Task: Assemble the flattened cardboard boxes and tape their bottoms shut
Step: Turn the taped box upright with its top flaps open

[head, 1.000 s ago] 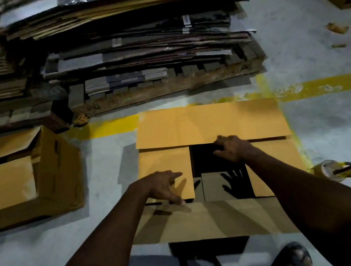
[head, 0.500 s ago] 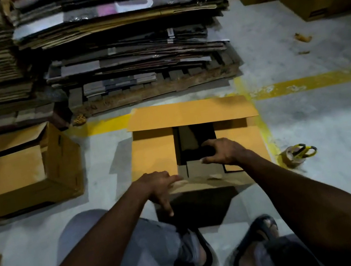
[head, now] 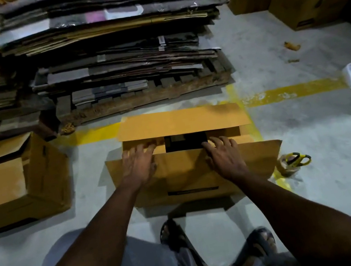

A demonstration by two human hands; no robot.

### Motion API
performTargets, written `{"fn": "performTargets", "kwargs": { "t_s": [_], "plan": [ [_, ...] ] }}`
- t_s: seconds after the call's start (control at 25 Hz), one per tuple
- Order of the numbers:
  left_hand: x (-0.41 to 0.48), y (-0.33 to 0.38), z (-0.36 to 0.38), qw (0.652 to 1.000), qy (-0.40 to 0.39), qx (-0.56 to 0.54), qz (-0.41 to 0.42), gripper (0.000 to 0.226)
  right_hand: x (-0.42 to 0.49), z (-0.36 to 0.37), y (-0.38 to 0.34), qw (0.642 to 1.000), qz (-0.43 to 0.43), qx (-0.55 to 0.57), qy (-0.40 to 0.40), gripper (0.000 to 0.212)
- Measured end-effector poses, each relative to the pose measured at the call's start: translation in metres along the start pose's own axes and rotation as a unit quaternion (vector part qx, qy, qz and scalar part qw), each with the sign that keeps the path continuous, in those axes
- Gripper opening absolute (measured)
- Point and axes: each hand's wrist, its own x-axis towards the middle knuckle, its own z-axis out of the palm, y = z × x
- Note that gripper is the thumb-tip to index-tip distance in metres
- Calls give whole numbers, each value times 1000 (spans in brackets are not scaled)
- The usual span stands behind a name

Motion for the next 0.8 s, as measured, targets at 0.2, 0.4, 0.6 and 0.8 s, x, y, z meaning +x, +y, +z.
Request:
{"fn": "performTargets", "kwargs": {
  "t_s": [0.2,0.4,0.6,0.8],
  "plan": [
    [70,-14,40,998,12,-35,-46,71,68,50,28,998,59,-8,-30,66],
    [117,-37,82,993,-49,-46,-92,61,103,99,60,983,178,12,-33,56],
    [128,-61,112,959,-103,-168,-205,65,108,136,102,928,359,75,-67,53],
    [125,-63,130,944,-88,-198,-250,76,111,142,119,893,436,98,-46,60]
  ]
}}
